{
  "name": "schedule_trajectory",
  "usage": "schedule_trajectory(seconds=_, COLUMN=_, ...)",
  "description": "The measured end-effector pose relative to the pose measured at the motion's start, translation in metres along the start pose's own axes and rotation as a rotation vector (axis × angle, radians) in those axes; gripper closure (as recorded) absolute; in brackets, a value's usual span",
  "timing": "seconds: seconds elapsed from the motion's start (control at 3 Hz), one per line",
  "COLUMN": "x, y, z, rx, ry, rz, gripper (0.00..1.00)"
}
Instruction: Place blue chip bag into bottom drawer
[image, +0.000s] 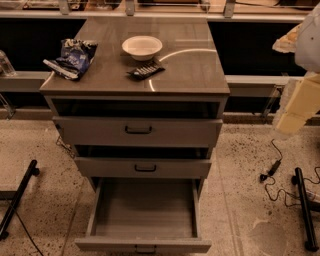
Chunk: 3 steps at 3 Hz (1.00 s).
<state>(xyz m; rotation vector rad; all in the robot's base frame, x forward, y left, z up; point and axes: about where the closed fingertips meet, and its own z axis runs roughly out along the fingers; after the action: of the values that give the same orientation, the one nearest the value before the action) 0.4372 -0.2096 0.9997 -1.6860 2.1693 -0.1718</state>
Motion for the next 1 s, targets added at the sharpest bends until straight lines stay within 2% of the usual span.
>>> schedule_trajectory(seconds=0.33, x=0.000, y=0.000, z=0.000, rx=0.000, ry=0.000, rz=0.000, gripper=0.00)
schedule_trajectory(seconds=0.67, x=-0.013, y=-0.017, z=0.017, rx=0.024, ry=-0.043, rz=-0.014, gripper=0.00)
schedule_trajectory(seconds=1.0, x=-0.068, y=-0.061, z=0.051, rx=0.074, ry=-0.152, rz=-0.067, gripper=0.00)
